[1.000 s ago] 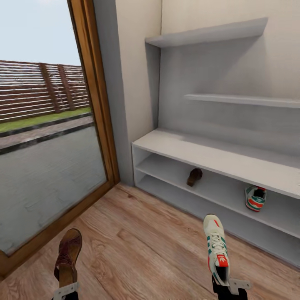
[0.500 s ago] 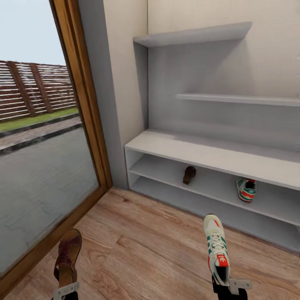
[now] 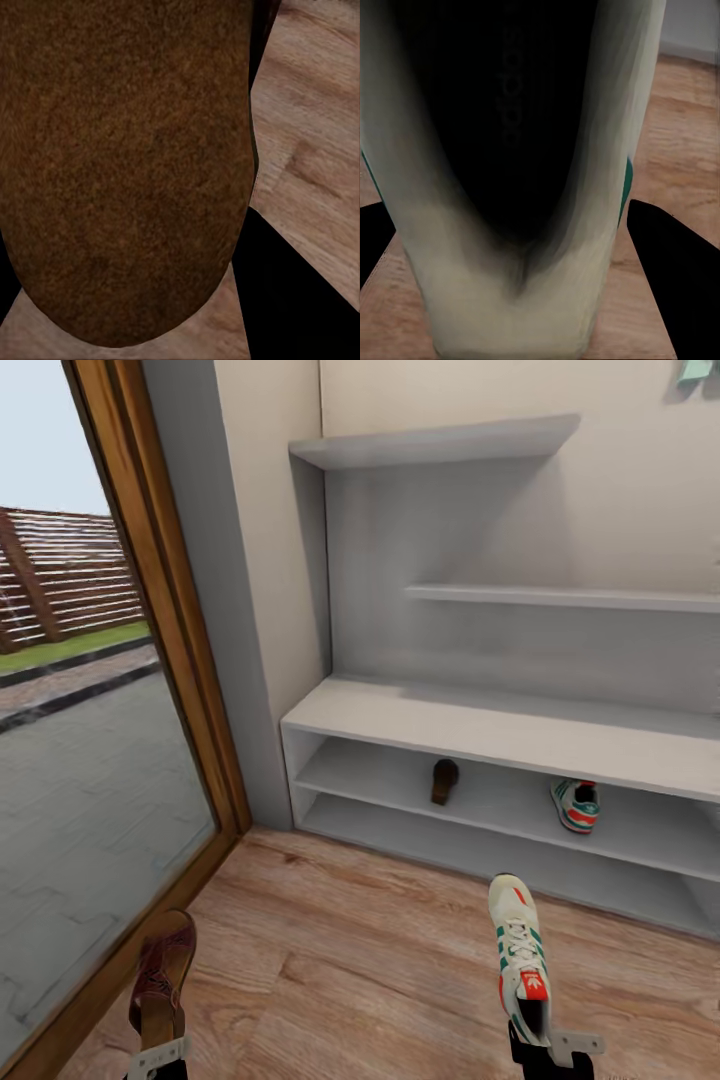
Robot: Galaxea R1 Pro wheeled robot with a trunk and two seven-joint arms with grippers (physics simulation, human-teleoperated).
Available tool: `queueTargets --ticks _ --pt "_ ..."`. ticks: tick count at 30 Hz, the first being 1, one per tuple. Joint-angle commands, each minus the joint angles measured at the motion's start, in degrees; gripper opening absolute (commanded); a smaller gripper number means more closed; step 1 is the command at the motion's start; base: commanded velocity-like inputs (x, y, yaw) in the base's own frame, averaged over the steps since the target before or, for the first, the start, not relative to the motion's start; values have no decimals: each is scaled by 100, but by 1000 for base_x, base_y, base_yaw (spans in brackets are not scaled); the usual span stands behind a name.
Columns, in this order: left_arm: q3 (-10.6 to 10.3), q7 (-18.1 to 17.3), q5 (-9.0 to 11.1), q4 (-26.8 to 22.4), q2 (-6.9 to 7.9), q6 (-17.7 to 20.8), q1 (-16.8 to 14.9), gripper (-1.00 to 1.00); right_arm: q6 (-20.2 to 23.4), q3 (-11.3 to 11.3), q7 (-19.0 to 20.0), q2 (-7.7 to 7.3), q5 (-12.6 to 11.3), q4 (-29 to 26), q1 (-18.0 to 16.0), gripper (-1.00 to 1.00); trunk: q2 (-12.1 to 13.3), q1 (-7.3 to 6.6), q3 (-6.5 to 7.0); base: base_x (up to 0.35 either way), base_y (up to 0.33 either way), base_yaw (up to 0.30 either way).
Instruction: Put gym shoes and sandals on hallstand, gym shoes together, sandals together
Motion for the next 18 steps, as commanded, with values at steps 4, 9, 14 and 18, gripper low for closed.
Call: queueTargets --ticks 4,9,14,18 --pt "45 -12 -70 5 -3 -25 -5 -100 -19 -19 -31 0 46 8 -5 -100 -2 -1 -5 9 297 -263" --pt "45 -12 -77 5 -3 -26 -5 -100 -19 -19 -31 0 46 7 -5 -100 -2 -1 -5 2 145 -263" --pt "45 -12 -80 5 -3 -26 -5 -100 -19 -19 -31 0 46 7 -5 -100 -2 -1 -5 0 30 -263" --pt "45 -12 -86 5 -3 -27 -5 -100 -19 -19 -31 2 46 7 -5 -100 -2 -1 -5 0 6 -263"
